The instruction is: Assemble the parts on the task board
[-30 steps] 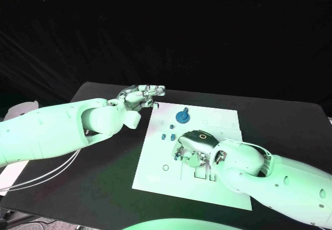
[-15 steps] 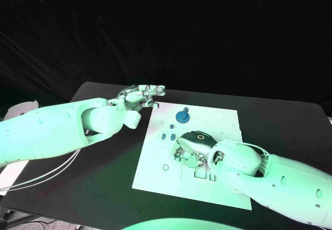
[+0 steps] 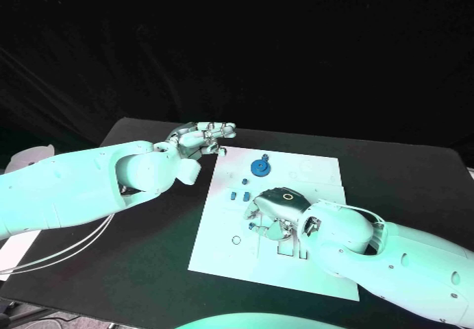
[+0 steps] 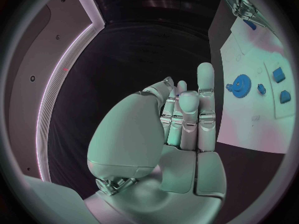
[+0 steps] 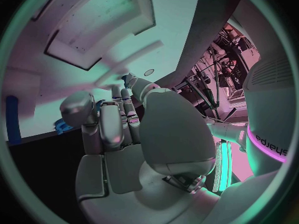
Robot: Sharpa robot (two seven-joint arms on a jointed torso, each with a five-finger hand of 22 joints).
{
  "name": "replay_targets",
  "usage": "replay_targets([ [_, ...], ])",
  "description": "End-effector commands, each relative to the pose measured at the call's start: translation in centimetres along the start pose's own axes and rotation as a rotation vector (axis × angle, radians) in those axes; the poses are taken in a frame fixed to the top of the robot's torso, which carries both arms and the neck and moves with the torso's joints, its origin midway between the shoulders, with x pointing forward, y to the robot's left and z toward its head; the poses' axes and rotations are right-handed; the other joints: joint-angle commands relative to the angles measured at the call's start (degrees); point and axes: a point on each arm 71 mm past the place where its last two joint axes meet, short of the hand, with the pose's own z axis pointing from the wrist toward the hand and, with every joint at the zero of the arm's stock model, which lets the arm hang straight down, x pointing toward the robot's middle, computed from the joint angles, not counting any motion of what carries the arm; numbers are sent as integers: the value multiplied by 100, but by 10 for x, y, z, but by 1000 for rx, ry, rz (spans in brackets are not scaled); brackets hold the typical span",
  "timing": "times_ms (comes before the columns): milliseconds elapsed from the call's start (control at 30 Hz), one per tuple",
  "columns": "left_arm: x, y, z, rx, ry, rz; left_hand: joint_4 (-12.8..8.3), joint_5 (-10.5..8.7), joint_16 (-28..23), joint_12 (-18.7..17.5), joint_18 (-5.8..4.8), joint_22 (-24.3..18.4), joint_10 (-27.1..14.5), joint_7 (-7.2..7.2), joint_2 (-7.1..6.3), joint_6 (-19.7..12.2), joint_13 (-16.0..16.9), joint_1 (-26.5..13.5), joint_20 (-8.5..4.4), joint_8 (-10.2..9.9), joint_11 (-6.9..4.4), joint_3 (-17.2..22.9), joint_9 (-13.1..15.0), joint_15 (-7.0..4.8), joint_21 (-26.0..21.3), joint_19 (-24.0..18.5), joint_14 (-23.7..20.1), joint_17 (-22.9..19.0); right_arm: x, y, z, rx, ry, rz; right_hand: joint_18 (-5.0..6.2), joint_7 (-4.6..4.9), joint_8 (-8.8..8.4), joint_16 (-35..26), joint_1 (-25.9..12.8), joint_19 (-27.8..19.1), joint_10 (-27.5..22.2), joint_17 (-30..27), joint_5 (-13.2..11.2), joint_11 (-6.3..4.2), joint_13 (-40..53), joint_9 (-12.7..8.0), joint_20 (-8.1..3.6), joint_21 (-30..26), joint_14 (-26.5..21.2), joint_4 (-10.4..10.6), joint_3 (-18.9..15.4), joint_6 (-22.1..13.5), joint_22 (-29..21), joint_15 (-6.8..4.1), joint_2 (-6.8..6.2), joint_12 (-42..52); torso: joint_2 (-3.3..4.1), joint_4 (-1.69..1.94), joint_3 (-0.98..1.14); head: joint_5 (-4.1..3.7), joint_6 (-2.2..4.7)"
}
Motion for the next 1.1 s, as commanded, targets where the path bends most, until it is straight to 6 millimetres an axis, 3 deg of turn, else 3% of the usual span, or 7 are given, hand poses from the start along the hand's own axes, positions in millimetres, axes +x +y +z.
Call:
replay_targets([
  [33,2,0,0,3,22,-1,-2,32,-15,19,56,-5,-29,5,-8,-31,6,-43,10,-8,6,34,-7,-10,-32,-31,-45,-5,-4,-2,-4,7,-65,6,94,13,-11,-39,-2,-33,-16,-16,-24,-13,15,-5,7,-30,187,-3,-38,-38,-8,29,-25,42,1,3,4,-12,15],
  [267,1,-1,0,2,20,-1,-2,32,-15,19,56,-5,-29,5,-8,-31,6,-43,10,-8,6,34,-7,-10,-32,-31,-45,-5,-20,-12,-25,27,-122,24,95,-2,2,-69,8,-16,129,-55,-25,-41,30,-3,1,-34,183,-11,-114,-32,-10,9,-16,143,-7,3,-5,-76,58],
  [400,0,-1,0,3,17,0,-2,32,-15,19,56,-5,-29,5,-8,-31,6,-43,10,-8,6,34,-7,-10,-32,-31,-45,-5,-34,-30,-39,97,-111,8,97,-91,-11,-88,-115,-24,-43,-83,-20,-16,7,-32,7,-74,182,57,-420,-245,-57,24,-175,79,-11,-29,-8,-112,107],
  [500,0,-1,-1,3,17,0,-2,32,-15,19,56,-5,-29,5,-8,-31,6,-43,10,-8,6,34,-7,-10,-32,-31,-45,-5,-43,-44,-48,152,-101,-11,126,-114,-10,-180,40,-78,-467,-197,3,47,11,-28,58,-201,159,332,-1411,-711,-214,75,-191,22,-22,-51,-13,-134,129],
  [600,1,-1,0,3,19,-1,-2,32,-15,19,56,-5,-29,5,-8,-31,6,-43,10,-8,6,34,-7,-10,-32,-31,-45,-5,-49,-58,-58,202,-88,-33,142,-220,-2,-263,548,-79,-655,-296,18,4,17,-21,-76,-295,162,1106,-2247,-928,-316,-80,-319,45,-30,-64,-12,-168,153],
  [700,1,-1,0,2,20,-1,-8,33,-15,28,55,-6,-41,7,-11,-39,6,-50,12,-9,8,40,-7,-7,-35,-31,-50,-14,-52,-69,-67,245,-70,-54,133,-244,0,-275,743,-50,-641,-311,30,-37,19,-18,-112,-310,175,1420,-2299,-937,-321,-138,-326,52,-30,-75,-8,-174,171],
  [1100,1,0,1,-3,24,-2,-8,33,-15,28,55,-6,-41,7,-11,-39,6,-50,12,-9,8,40,-7,-7,-35,-31,-50,-14,-52,-76,-72,268,-51,-83,120,-308,37,-309,835,7,-355,-353,9,-85,35,3,-89,-302,181,1414,-2192,-715,-299,-105,-131,153,-22,-53,-11,-234,195],
])
